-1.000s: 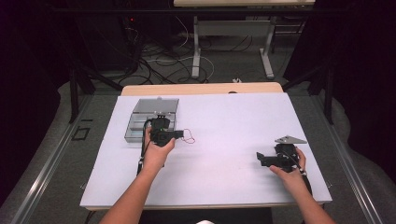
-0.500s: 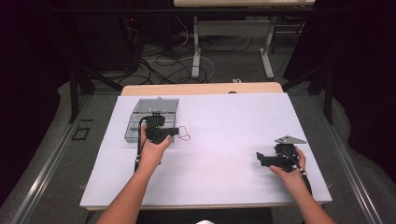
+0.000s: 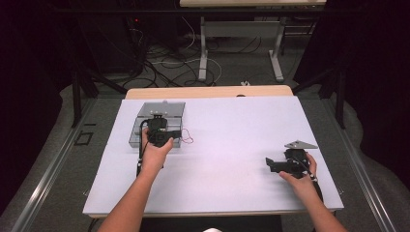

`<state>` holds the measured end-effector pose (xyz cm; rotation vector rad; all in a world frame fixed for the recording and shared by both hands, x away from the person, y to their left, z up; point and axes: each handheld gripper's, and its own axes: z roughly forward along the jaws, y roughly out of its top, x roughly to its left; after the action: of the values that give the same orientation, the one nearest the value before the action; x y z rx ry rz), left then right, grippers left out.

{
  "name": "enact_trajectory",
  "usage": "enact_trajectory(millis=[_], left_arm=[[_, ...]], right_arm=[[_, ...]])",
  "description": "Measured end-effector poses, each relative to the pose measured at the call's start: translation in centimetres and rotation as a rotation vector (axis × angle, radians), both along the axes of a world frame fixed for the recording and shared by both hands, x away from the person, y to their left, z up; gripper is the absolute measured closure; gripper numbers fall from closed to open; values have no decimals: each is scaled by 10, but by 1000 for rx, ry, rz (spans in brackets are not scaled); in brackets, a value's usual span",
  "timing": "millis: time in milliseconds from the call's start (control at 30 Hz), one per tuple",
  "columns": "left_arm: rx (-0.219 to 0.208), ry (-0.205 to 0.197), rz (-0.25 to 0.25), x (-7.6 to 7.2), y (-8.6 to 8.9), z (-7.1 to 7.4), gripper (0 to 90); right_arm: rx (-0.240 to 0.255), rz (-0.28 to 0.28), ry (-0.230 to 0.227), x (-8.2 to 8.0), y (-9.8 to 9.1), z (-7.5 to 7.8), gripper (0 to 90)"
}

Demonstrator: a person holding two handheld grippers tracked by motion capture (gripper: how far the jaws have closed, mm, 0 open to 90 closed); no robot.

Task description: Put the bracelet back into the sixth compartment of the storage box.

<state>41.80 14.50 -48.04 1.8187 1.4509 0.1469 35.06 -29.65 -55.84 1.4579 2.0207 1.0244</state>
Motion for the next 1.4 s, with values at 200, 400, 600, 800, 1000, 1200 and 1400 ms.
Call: enact_trajectory(millis=[200, 400, 600, 800, 1000, 1200, 1400], left_arm=[[-1, 13, 9, 2, 5, 1, 898], [-3, 22, 26, 5, 11, 0, 898], [6, 19, 50, 8, 15, -1, 898], [0, 23, 75, 9, 22, -2, 898], [-2, 34, 89, 9, 29, -3, 898], [-2, 34, 104, 10, 32, -6, 898], [-2, 55, 107, 11, 35, -7, 898]], right_arm=[[0, -1, 0, 0, 0, 0, 24], [0, 0, 0, 0, 0, 0, 23], [-1, 0, -1, 0, 0, 0, 23], [0, 2, -1, 0, 0, 0, 24], [0, 3, -1, 0, 0, 0, 24], [-2, 7, -2, 0, 0, 0, 25], [-2, 8, -1, 0, 0, 0, 25]])
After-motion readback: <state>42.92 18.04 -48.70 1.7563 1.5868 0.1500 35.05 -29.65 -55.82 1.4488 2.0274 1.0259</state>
